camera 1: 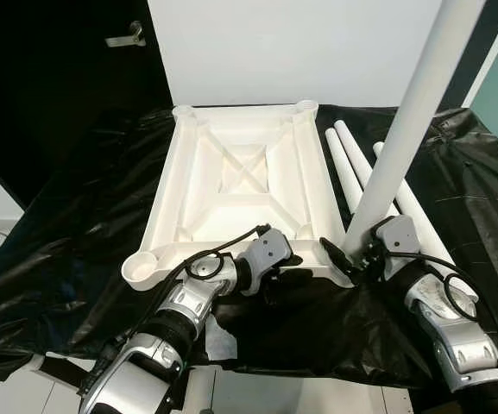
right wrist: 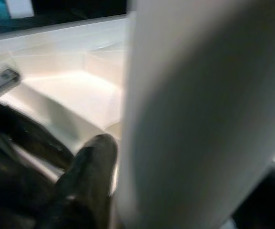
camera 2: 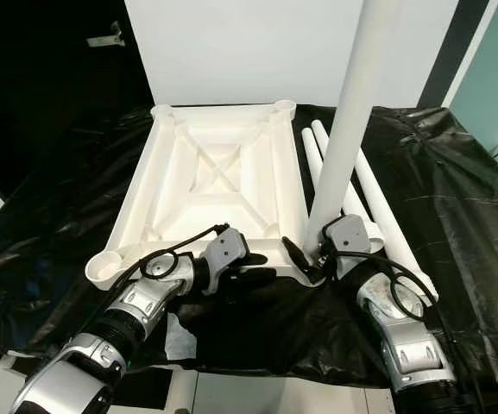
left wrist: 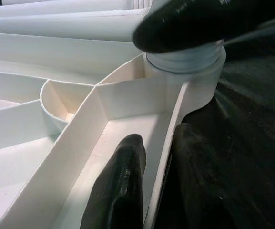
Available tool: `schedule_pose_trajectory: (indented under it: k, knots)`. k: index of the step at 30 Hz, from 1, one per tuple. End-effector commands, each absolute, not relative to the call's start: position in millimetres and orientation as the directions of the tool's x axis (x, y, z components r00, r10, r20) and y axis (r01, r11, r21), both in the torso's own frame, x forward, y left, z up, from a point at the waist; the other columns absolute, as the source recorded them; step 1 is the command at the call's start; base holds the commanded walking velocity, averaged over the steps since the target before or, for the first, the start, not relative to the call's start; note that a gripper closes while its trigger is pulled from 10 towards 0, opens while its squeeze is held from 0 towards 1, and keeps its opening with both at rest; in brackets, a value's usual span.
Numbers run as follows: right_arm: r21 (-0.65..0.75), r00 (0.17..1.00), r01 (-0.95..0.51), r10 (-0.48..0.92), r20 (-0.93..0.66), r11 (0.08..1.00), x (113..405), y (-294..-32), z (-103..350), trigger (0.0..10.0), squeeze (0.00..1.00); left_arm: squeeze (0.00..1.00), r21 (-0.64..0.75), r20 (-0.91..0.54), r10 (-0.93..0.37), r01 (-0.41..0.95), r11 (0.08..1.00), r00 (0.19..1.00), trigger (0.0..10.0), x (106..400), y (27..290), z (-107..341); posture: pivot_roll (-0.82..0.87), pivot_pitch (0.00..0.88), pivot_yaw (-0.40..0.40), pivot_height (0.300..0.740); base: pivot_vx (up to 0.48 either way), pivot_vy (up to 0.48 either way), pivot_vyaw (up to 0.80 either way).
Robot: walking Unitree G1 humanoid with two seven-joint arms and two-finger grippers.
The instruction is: Building children table
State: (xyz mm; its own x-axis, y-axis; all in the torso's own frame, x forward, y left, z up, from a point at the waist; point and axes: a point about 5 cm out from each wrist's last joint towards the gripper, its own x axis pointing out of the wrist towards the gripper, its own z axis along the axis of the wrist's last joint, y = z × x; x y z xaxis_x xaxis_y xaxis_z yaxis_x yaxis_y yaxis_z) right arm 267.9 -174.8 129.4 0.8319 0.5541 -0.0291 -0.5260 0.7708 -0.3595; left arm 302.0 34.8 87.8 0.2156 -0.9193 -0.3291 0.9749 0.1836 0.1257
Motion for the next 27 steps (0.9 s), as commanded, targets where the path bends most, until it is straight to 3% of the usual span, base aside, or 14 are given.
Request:
schedule_pose_trajectory:
  k: [1, 9, 13, 14, 16, 19, 27]
  knots:
    - [-0.353, 0.801, -0.578, 0.595, -0.07, 0.736, 264.4, -171.9, 122.8, 0.0, 0.0, 0.0, -0.001, -0.452, -0.884, 0.991, 0.131, 0.117, 10.0, 283.3, 40.5, 52.8, -0.09, 0.0, 0.003, 0.74, 0.0, 0.0, 0.0]
    - [-0.165, 0.838, -0.546, 0.542, -0.071, 0.822, 271.8, -180.3, 119.3, 0.0, 0.0, 0.0, -0.001, -0.459, -0.879, 0.99, 0.142, 0.126, 10.0, 283.5, 46.6, 50.8, -0.08, 0.0, 0.007, 0.74, 0.0, 0.0, 0.0]
    - [-0.135, 0.85, -0.527, 0.522, -0.07, 0.839, 272.2, -179.4, 116.3, 0.0, 0.0, 0.0, -0.001, -0.459, -0.879, 0.99, 0.142, 0.126, 10.0, 283.6, 46.8, 50.9, -0.08, 0.0, 0.007, 0.74, 0.0, 0.0, 0.0]
    - [-0.173, 0.928, -0.373, 0.37, -0.048, 0.912, 270.9, -176.8, 109.7, 0.0, 0.0, 0.0, 0.001, -0.46, -0.879, 0.99, 0.141, 0.125, 10.0, 283.9, 46.5, 51.5, -0.08, 0.0, 0.014, 0.74, 0.0, 0.0, 0.0]
    - [-0.196, 0.988, -0.152, 0.155, -0.002, 0.969, 262.7, -170.0, 101.9, 0.0, 0.0, 0.0, 0.003, -0.46, -0.879, 0.991, 0.136, 0.122, 10.0, 284.3, 46.2, 52.6, -0.08, 0.0, 0.017, 0.74, 0.0, 0.0, 0.0]
    - [-0.196, 0.988, -0.152, 0.155, -0.002, 0.969, 262.7, -170.0, 101.9, 0.0, 0.0, 0.0, 0.003, -0.46, -0.879, 0.991, 0.136, 0.122, 10.0, 284.3, 46.2, 52.6, -0.08, 0.0, 0.017, 0.74, 0.0, 0.0, 0.0]
    - [-0.107, 0.996, 0.088, -0.086, 0.023, 0.99, 257.5, -165.0, 95.2, 0.0, 0.0, 0.0, 0.005, -0.47, -0.874, 0.99, 0.138, 0.124, 10.0, 284.7, 50.3, 51.8, -0.07, 0.006, 0.025, 0.74, 0.0, 0.0, 0.0]
